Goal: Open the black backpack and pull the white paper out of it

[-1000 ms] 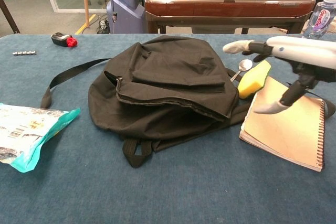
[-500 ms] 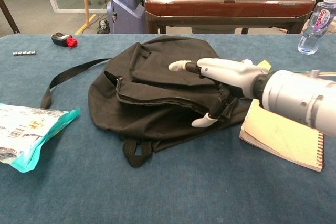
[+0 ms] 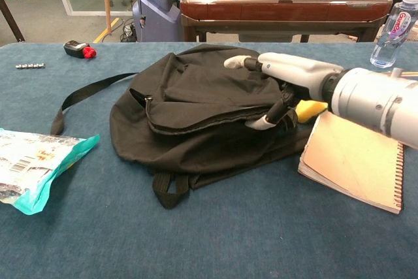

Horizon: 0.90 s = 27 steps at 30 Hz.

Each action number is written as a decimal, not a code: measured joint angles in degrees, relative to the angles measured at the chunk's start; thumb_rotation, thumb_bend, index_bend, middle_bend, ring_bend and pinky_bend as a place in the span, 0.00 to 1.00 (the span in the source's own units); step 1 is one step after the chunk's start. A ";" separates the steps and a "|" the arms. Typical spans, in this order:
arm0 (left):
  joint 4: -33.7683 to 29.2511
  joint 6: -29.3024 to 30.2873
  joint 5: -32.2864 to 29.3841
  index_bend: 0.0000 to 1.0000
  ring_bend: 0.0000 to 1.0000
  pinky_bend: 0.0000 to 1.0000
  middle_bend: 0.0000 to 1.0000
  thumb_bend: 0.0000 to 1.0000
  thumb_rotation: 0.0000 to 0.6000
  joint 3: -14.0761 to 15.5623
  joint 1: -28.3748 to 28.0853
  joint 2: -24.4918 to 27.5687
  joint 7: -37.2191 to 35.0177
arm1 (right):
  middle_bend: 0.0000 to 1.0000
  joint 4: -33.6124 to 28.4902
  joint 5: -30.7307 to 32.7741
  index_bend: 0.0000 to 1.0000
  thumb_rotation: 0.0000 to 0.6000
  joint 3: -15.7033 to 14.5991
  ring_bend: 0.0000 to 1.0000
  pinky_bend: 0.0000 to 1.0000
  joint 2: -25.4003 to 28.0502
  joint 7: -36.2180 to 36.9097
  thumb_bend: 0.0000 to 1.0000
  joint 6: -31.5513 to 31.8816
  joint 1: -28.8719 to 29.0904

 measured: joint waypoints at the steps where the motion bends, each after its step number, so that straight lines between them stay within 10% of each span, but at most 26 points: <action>1: -0.02 -0.05 -0.02 0.30 0.33 0.28 0.39 0.27 1.00 -0.05 -0.05 -0.04 0.08 | 0.05 -0.12 0.00 0.00 1.00 0.17 0.00 0.09 0.66 0.69 0.26 0.12 -0.13; 10: -0.30 -0.44 -0.19 0.30 0.33 0.28 0.39 0.27 1.00 -0.36 -0.41 0.06 0.54 | 0.13 0.24 0.79 0.12 1.00 2.07 0.00 0.09 2.09 4.03 0.41 -0.45 1.00; 18: 0.99 -1.80 0.09 0.32 0.33 0.28 0.39 0.27 1.00 -1.22 -1.92 0.21 -0.07 | 0.27 1.80 4.13 0.54 1.00 2.70 0.09 0.09 0.06 3.61 0.72 -3.37 4.61; 27: 3.68 -4.07 4.53 0.37 0.33 0.28 0.39 0.27 1.00 -3.80 -7.01 0.70 -3.64 | 0.30 4.28 8.83 0.60 1.00 5.07 0.11 0.10 -2.10 3.65 0.74 -2.32 7.07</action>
